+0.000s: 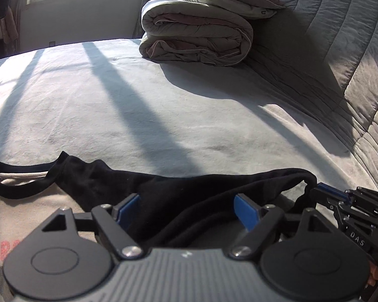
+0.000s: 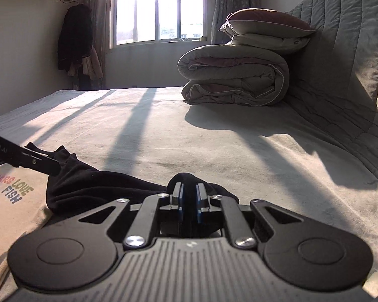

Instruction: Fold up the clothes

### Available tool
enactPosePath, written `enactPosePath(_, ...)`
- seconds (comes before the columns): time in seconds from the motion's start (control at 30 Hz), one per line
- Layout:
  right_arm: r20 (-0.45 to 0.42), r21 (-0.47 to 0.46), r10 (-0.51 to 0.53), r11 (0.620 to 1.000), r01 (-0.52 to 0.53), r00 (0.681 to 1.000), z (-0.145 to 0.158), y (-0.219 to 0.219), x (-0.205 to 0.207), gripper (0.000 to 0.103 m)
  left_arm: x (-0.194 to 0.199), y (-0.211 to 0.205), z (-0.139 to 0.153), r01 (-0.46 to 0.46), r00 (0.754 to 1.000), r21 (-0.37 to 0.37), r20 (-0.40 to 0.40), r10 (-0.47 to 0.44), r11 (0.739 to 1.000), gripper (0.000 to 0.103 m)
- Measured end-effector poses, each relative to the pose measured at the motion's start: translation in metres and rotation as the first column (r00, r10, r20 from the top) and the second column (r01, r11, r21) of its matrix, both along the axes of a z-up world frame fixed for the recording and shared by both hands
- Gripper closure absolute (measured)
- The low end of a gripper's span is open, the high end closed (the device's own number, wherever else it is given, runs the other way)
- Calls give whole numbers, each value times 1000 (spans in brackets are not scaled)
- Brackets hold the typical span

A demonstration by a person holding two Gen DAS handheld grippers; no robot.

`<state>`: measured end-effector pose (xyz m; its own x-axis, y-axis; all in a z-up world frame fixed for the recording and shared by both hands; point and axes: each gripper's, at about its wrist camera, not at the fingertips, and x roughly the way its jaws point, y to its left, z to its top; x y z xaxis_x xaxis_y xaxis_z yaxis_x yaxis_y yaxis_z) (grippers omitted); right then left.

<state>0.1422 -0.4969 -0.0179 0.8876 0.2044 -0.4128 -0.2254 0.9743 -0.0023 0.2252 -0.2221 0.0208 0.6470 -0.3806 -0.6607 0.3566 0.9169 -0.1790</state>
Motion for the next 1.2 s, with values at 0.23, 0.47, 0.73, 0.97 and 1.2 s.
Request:
enactPosePath(0.23,-107,-75,302,948,-310,947,-13,35,-8,90,6,-22,-5,38,998,4,-46,-37,999,29)
enactPosePath(0.47,-120,-46,245,967,-252,962,-8,17,-15,81,15,-33,-16,87,996,27,-23,-86,996,28)
enactPosePath(0.73,-82,85,-102,990,109,991,2,-46,-17,48,25,-43,-31,154,988,35,23,-155,987,30)
enactPosePath(0.97,-228,103,-124,983,150,966,-30,-45,11,50,24,-59,-56,184,981,27,65,-185,983,28)
enactPosePath(1.2,-193,-8,-219,975,222,956,-38,-26,18,90,10,-54,-70,269,955,-41,142,-261,962,29)
